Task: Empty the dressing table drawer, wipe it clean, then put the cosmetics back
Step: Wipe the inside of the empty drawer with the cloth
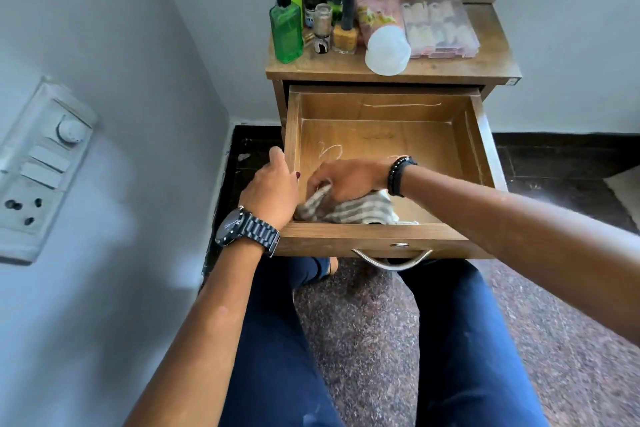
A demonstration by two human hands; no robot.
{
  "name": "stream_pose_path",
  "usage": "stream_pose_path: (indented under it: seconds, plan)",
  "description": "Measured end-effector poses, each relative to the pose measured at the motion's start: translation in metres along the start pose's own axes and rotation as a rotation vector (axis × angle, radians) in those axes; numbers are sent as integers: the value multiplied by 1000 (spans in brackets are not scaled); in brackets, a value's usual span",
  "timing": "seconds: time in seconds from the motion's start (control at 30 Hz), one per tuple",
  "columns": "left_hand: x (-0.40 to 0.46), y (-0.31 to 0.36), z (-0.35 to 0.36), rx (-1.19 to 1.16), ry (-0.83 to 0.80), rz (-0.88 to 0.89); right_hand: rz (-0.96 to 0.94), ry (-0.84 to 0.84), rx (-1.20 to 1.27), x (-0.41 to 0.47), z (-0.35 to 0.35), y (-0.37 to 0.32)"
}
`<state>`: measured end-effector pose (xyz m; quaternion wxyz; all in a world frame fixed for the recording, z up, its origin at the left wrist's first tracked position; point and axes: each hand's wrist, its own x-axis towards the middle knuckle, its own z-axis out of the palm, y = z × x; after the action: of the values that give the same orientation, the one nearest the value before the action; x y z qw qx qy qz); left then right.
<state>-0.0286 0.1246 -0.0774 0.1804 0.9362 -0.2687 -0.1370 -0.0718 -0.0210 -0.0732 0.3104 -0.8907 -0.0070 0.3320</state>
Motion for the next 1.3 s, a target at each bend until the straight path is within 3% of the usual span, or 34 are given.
stream_pose_path:
  seconds: [0.07,0.2,0.33,0.5,0.63,0.87,1.0,1.1,1.3]
  plan:
    - [0,-4,3,-53,16,3,-35,2,1,6,1,-9]
    - [-5,1,1,-54,23,0,68,-164,-12,-12,-5,1]
    - [-6,13,3,66,15,-47,198,-199,-262,-44,-16,17]
    - [-8,17,11,38,20,-67,404,-410,-469,-80,-32,44]
    - [-6,11,11,-28,56,-62,358,-318,-382,-82,-26,42]
    - [-3,4,9,-161,36,-90,27,-70,-124,-22,-10,-10]
    - [-3,4,8,-192,29,-107,-18,-55,-97,-25,-6,-8]
    - [-5,7,9,-182,62,-113,58,-88,-108,-53,-17,9]
    - [-11,11,9,-152,122,-65,389,-261,-263,-97,-41,57]
